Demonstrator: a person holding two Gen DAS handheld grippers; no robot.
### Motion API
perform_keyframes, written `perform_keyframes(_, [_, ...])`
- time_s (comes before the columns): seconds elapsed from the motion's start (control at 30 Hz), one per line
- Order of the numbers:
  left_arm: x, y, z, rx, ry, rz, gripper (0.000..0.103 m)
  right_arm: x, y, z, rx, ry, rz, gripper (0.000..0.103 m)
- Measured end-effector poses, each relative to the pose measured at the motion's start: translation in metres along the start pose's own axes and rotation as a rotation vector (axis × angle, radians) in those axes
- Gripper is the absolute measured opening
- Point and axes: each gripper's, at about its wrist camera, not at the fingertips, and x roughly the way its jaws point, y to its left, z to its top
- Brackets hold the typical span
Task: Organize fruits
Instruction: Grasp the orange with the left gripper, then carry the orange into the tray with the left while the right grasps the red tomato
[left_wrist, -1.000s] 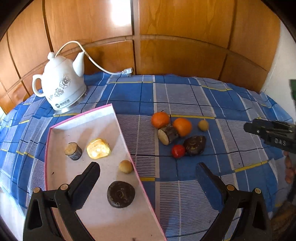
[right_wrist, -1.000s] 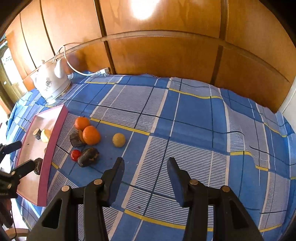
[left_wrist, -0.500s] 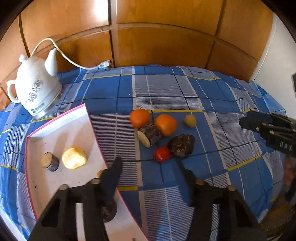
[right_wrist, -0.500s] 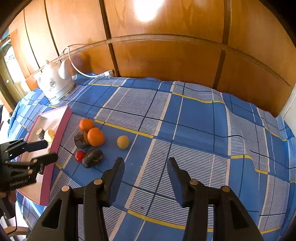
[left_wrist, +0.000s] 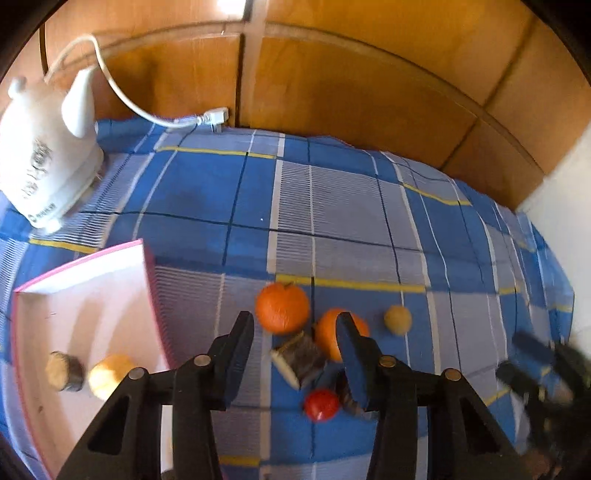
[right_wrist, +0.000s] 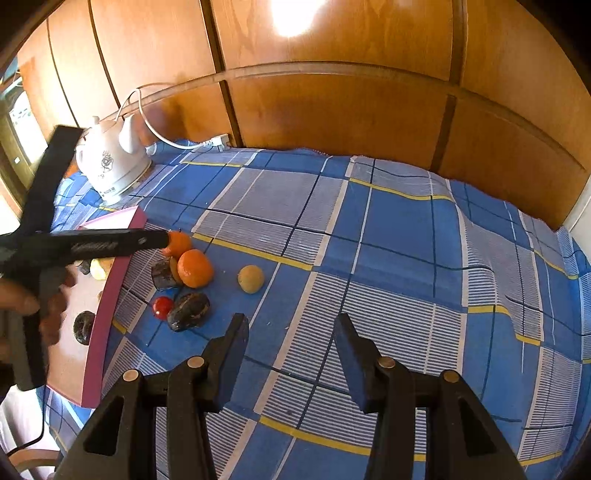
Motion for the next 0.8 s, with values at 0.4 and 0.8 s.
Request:
perform_keyframes(0.4, [0.045,0.012,0.010,-0.093,0.061,-0.031,0.040,0.005,-0.006,0.002,0.023,0.012,0.007,0.049])
perform_keyframes(0.8, [-0.043,0.016,-0.034,-0.016,-0.129,-0.051,0.040,0.020,-0.014,-0.003,0.057,0.074,0.051,0.049])
